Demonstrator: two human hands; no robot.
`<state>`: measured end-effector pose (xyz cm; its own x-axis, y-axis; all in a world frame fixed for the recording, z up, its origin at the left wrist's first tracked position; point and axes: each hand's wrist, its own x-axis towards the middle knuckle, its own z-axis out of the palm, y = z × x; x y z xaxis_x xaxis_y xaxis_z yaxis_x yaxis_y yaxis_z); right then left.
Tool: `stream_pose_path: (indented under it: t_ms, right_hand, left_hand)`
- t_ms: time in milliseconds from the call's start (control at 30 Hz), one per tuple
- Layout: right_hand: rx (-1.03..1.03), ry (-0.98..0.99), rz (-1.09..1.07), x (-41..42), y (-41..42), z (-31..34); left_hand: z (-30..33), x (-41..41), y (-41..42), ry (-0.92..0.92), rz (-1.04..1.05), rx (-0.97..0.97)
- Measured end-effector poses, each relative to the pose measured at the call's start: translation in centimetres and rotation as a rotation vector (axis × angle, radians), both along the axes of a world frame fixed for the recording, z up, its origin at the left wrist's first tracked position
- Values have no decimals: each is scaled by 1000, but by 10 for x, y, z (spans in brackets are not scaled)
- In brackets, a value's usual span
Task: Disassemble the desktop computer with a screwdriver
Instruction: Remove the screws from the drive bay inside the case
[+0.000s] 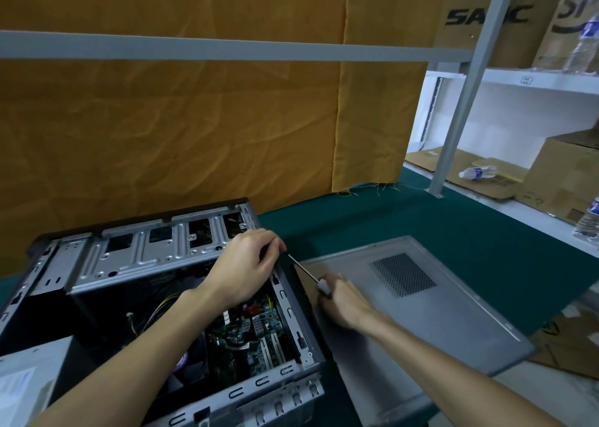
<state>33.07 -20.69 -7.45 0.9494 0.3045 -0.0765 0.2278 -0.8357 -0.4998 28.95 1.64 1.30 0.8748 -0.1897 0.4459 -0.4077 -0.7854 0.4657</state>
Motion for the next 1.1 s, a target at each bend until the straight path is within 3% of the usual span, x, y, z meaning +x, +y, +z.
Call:
stream_pose_path:
  t_ms: [433,533,667,767,933,1100]
  right_hand:
    - [104,93,-16,27,47,-6]
    - [34,94,-1,32,39,-9]
    - [-214,92,-81,40,24,-24]
    - [-228,120,-54,43,31,-21]
    - [-65,88,-45,34,21,-3]
    - [510,0,-210,19,33,55]
  left_hand:
    - [-2,2,-3,-63,31,-32]
    - [-4,-1,-1,-62,21,-39]
    - [-5,0,-2,-68,11,-35]
    - [-4,0,-2,-71,14,-37]
    - [0,-9,11,-34,32,-30]
    - [7,-16,51,-13,118,42]
